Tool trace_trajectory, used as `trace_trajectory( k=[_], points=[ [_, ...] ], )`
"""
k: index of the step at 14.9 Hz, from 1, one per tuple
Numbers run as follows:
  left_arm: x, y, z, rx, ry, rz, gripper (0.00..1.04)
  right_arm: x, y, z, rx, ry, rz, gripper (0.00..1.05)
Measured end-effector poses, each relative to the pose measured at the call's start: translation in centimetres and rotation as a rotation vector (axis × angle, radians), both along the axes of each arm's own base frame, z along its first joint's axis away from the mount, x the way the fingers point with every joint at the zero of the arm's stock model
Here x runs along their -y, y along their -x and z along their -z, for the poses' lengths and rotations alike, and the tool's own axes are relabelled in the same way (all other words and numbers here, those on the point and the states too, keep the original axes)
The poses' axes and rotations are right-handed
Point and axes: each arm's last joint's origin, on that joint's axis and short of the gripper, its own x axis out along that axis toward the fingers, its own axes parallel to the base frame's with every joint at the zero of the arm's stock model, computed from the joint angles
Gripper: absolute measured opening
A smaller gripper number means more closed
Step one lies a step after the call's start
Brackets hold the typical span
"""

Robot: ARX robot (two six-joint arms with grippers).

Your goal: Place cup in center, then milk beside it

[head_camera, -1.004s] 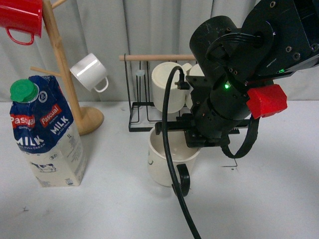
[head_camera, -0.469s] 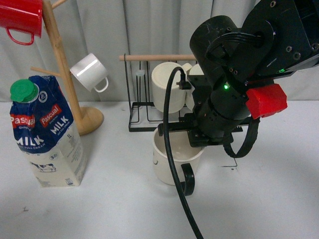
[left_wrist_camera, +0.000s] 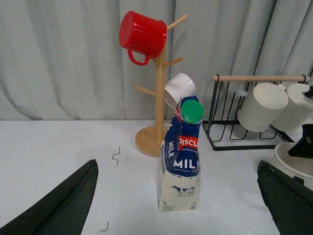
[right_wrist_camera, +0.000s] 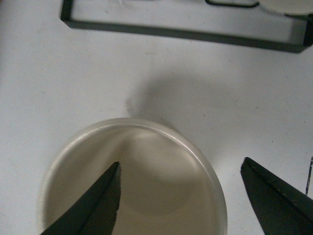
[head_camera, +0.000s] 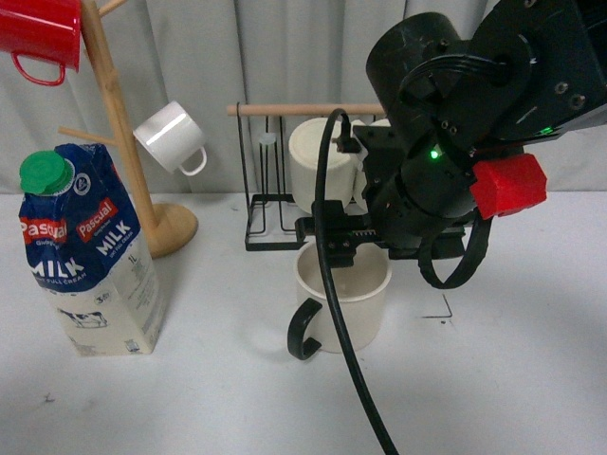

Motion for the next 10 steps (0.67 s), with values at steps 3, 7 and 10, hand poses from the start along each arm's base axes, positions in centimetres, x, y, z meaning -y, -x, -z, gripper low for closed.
trace_trajectory(
  k=[3,7,10],
  points=[
    [0.0,0.0,0.0,0.0,0.0,0.0,0.98,1.2,2.0,-5.9,0.224,-0.131,-0.007,0.98],
    [0.0,0.0,0.0,0.0,0.0,0.0,0.98,5.4,9.4,-11.8,0.847,-0.086,0.216,0.74],
    [0.0,0.0,0.0,0.0,0.0,0.0,0.98,12.8,19.1,-11.1,0.972,-0.021,0.348,0.35]
  ],
)
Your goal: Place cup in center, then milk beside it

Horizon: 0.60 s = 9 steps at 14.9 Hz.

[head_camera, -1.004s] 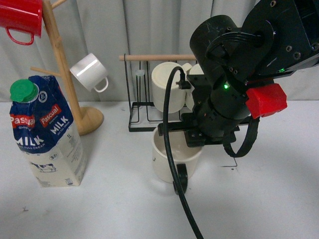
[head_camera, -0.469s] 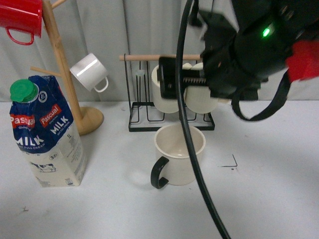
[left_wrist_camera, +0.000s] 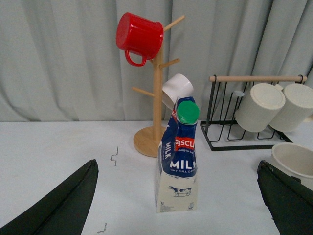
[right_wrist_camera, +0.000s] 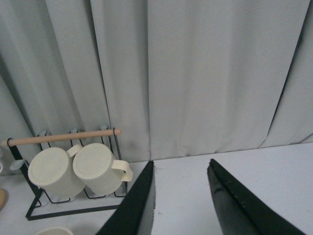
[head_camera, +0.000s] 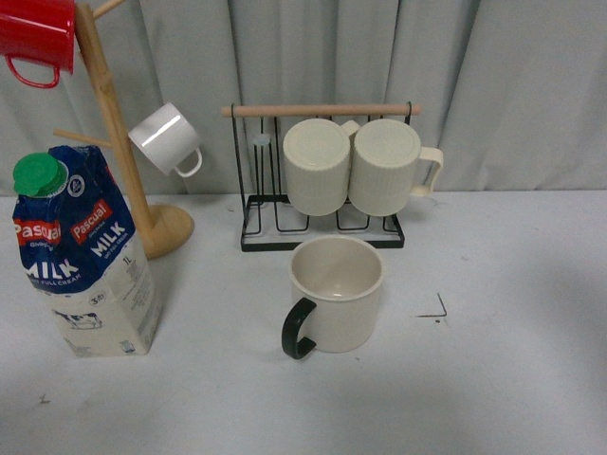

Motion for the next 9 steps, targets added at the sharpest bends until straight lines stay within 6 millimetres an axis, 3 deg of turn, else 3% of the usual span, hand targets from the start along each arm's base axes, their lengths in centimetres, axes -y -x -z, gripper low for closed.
trace_trajectory(
  k=[2,5,9],
  points=[
    [0.0,0.0,0.0,0.0,0.0,0.0,0.98,1.5,2.5,2.7,-0.03,0.022,-0.031,0.04],
    [0.0,0.0,0.0,0.0,0.0,0.0,0.98,3.1,4.9,4.3,-0.015,0.023,-0.018,0.02],
    [0.0,0.0,0.0,0.0,0.0,0.0,0.98,3.8,6.3,5.5,-0.03,0.025,-0.024,0.02]
  ],
)
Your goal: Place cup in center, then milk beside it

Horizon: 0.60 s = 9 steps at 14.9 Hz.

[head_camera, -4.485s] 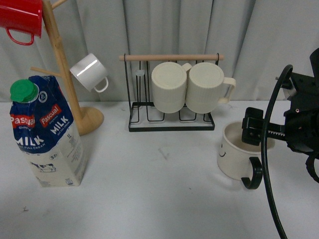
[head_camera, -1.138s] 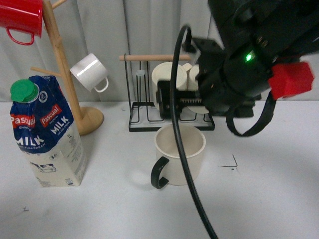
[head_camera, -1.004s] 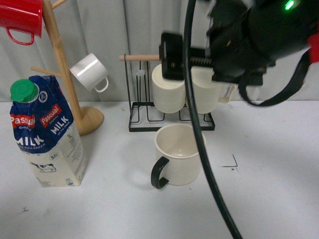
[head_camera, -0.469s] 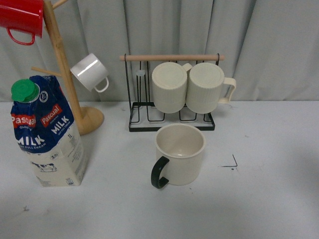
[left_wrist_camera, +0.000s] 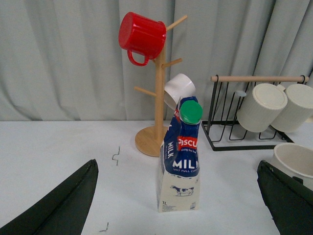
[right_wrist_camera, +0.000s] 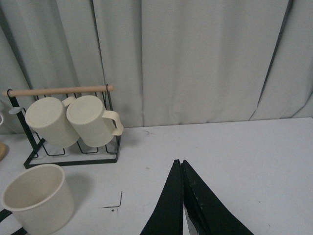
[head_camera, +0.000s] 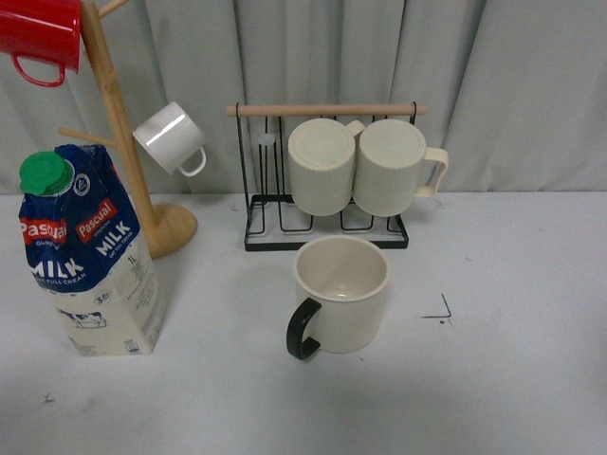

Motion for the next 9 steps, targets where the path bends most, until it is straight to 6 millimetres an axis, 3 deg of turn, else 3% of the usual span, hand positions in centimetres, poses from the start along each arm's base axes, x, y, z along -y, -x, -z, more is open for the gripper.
trace_trajectory(
  k=[3,9],
  points=[
    [0.0,0.0,0.0,0.0,0.0,-0.001,0.98,1.4,1.1,0.5,0.007,0.0,0.015,0.02],
    [0.0,0.0,0.0,0.0,0.0,0.0,0.98,1.3,2.8,1.9,0.006,0.001,-0.001,0.02]
  ],
)
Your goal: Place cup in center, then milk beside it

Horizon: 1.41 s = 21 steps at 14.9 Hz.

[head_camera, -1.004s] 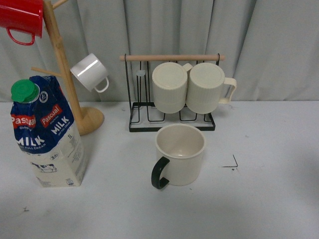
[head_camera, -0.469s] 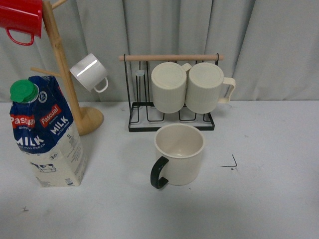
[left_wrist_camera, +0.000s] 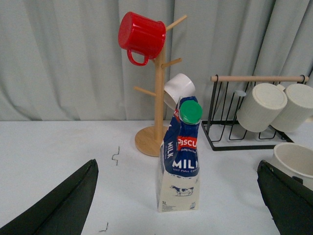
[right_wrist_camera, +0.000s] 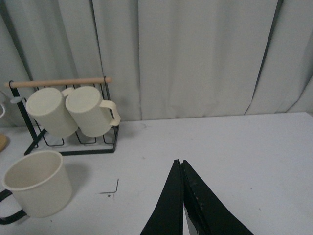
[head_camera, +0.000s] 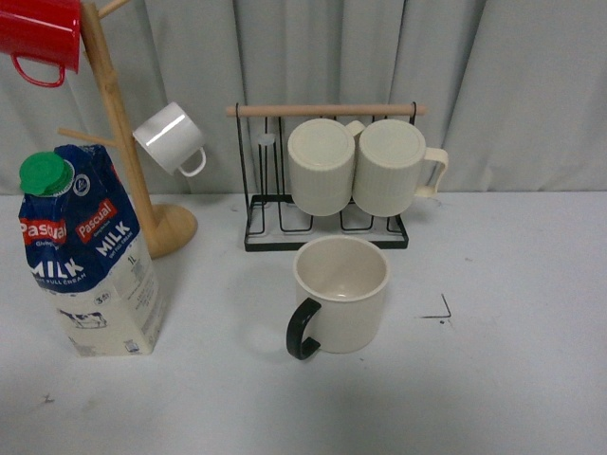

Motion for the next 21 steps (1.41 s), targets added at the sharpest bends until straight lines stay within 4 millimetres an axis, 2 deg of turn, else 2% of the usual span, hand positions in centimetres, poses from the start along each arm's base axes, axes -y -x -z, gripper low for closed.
trace_trajectory(
  k=[10,13,14,16,18,21],
  points=[
    [0.0,0.0,0.0,0.0,0.0,0.0,0.98,0.0,1.7,-0.2,0.021,0.0,0.0,0.02],
    [0.0,0.0,0.0,0.0,0.0,0.0,0.98,0.0,2.5,0.4,-0.036,0.0,-0.001,0.02],
    [0.0,0.0,0.0,-0.001,0.0,0.0,0.98,0.0,2.9,-0.1,0.027,0.0,-0.002,0.02],
    [0.0,0.0,0.0,0.0,0.0,0.0,0.98,0.0,2.9,0.1,0.006,0.0,-0.001,0.02],
    [0.0,0.0,0.0,0.0,0.0,0.0,0.98,0.0,2.9,0.1,0.01,0.001,-0.001,0.22],
    [0.0,0.0,0.0,0.0,0.0,0.0,0.98,0.0,2.9,0.1,0.009,0.001,-0.001,0.58]
  ],
)
